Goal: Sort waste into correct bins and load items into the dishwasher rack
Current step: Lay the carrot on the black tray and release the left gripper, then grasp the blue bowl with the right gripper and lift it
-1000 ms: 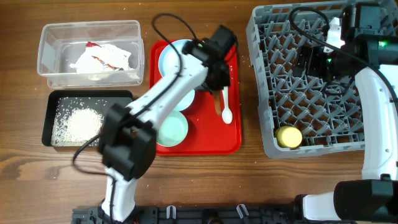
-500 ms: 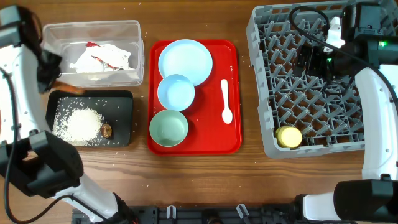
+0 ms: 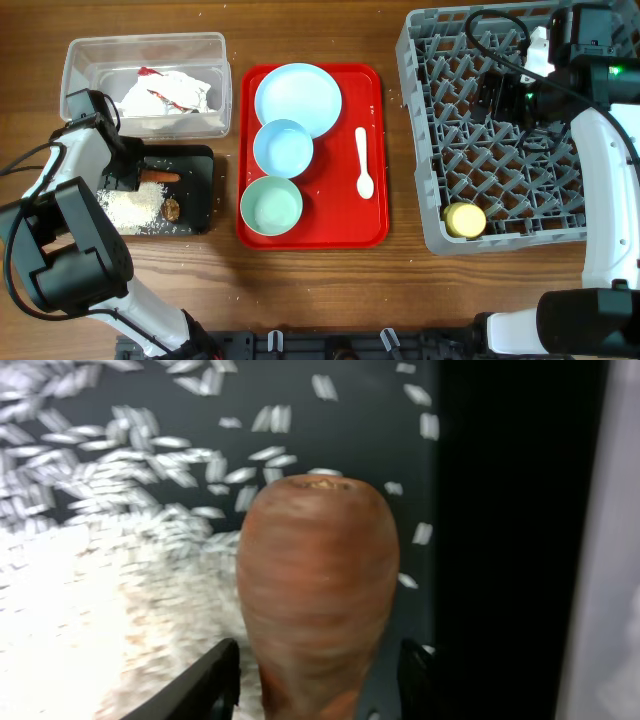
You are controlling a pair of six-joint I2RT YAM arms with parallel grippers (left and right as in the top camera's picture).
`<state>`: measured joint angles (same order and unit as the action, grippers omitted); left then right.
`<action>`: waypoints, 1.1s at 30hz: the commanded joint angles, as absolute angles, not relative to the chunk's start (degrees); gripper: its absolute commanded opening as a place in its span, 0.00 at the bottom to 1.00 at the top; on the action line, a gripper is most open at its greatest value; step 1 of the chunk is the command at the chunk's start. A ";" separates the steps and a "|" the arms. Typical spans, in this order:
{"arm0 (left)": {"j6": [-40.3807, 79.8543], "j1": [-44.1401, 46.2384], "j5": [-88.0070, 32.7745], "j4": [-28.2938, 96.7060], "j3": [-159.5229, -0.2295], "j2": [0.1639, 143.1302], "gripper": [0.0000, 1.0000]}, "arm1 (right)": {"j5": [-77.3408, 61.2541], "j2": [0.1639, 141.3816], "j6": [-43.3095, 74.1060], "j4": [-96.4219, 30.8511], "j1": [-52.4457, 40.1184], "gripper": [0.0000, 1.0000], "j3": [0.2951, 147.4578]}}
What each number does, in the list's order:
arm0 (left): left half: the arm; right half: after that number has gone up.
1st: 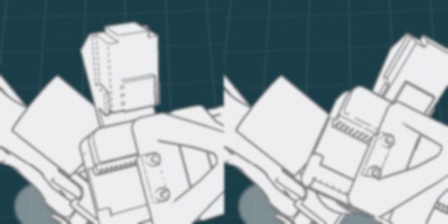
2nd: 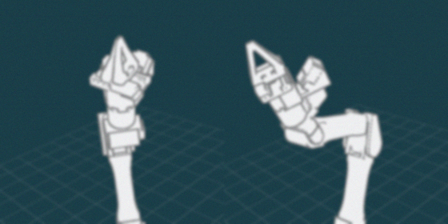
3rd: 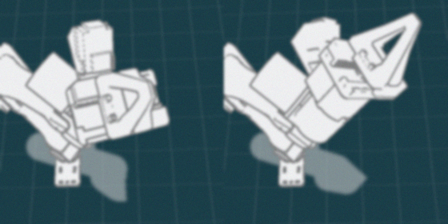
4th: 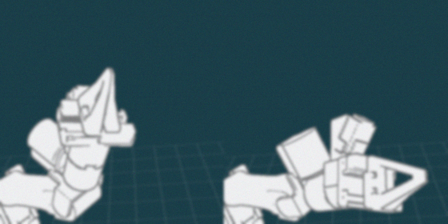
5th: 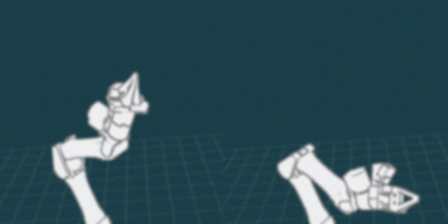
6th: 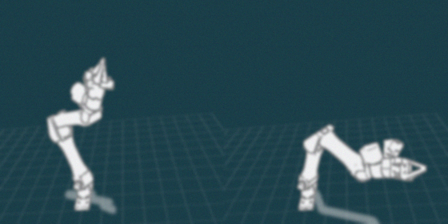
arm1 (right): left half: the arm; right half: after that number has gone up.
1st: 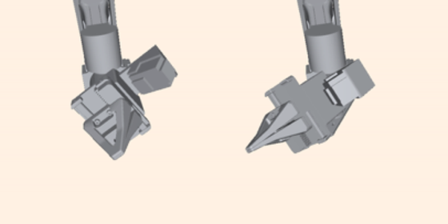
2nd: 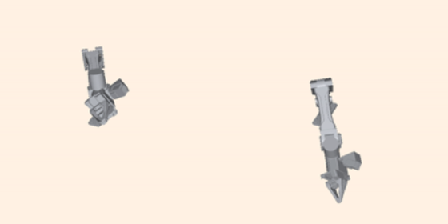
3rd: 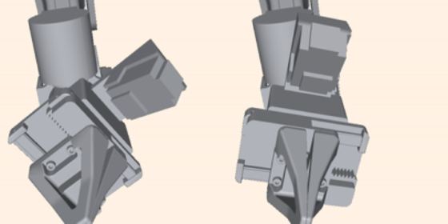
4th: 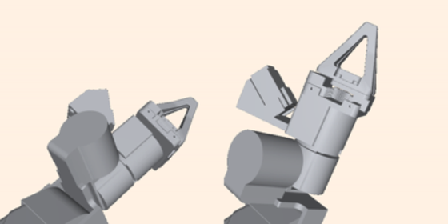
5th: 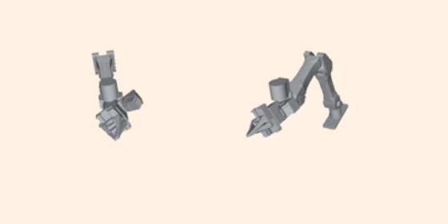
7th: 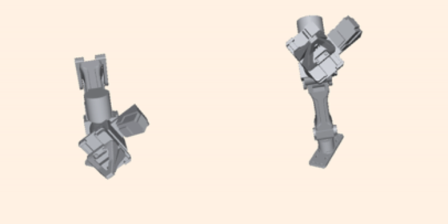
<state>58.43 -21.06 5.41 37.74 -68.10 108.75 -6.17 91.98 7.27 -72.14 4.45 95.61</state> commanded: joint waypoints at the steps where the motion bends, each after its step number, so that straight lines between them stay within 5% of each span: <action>1: 53.45 -20.73 0.78 36.53 -69.06 106.45 0.56 | -6.20 92.42 6.02 -72.01 4.47 1.00 96.01; 3: 49.87 -20.73 -2.15 37.01 -70.63 102.45 0.61 | -9.10 92.42 2.50 -71.42 4.47 1.00 96.01; 7: 37.15 -20.67 -7.05 41.43 -72.77 88.92 0.87 | -20.32 92.42 0.03 -68.42 4.47 1.00 96.01; 14: 25.19 -14.28 -10.46 47.68 -72.77 69.21 0.89 | -30.13 92.42 0.71 -61.08 3.36 0.99 96.01; 21: 13.67 4.32 -9.54 47.70 -72.77 77.28 0.91 | -16.71 93.82 15.94 -46.09 -15.27 0.97 96.01; 29: 13.69 6.85 -9.56 47.77 -72.77 82.63 0.97 | -14.63 108.12 26.55 -42.33 -26.55 0.93 95.98; 33: 17.93 5.17 -6.50 48.05 -72.77 82.63 1.00 | -15.05 116.73 30.83 -39.90 -30.11 0.74 95.98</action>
<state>14.96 6.37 -9.65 47.79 -72.29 82.41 -15.40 112.79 26.98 -41.01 -28.56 95.57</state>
